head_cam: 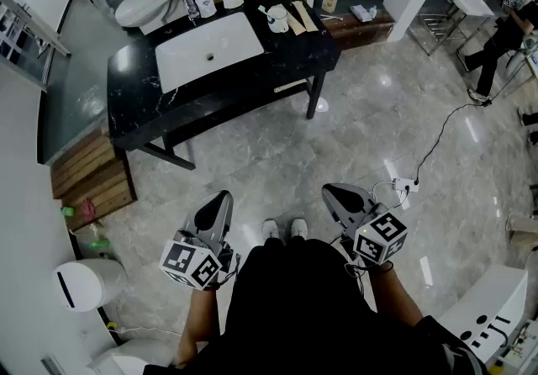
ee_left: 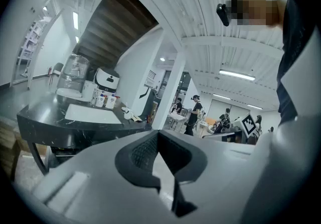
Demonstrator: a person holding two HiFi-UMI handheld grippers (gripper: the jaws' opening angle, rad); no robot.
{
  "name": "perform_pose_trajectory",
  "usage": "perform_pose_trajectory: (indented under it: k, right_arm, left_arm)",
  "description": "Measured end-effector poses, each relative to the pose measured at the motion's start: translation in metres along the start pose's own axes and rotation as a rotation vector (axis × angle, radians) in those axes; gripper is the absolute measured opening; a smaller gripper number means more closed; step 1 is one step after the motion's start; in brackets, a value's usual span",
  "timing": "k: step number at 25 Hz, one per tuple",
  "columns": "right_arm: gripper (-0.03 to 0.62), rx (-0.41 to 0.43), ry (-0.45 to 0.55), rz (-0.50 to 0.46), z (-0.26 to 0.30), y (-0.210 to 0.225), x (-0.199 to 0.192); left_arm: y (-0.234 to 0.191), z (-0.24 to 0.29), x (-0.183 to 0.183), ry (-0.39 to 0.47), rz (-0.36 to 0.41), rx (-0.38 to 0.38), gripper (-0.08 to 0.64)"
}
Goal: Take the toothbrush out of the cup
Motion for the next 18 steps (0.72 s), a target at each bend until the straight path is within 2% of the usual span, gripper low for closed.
perform_pose_trajectory:
  k: [4,9,13,18]
  right_arm:
    - [0.014,0.018,0.017,0.037,-0.013,0.010,-0.005]
    - [0.014,0.022,0.027,0.038,-0.026,0.030,-0.006]
    - [0.015,0.068,0.076,0.051,-0.035,0.047,-0.005]
    - [0.015,0.068,0.082,0.067,-0.048,0.064,-0.011]
  left_arm:
    - [0.013,0.006,0.001,-0.009,0.005,0.000,0.008]
    - [0.027,0.013,0.002,0.009,-0.038,0.020,0.008]
    - [0.037,0.020,0.001,-0.008,-0.021,0.066,0.008]
    - [0.048,0.026,-0.002,-0.026,-0.011,0.092,0.008]
Point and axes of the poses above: the fingertips, and each gripper's own axes: z forward along the fingers, y to its right, x out of its top, the point moved 6 cm from there along -z, backward along the fingers, and after that the axes turned 6 degrees about -y, right-handed, at the moved point
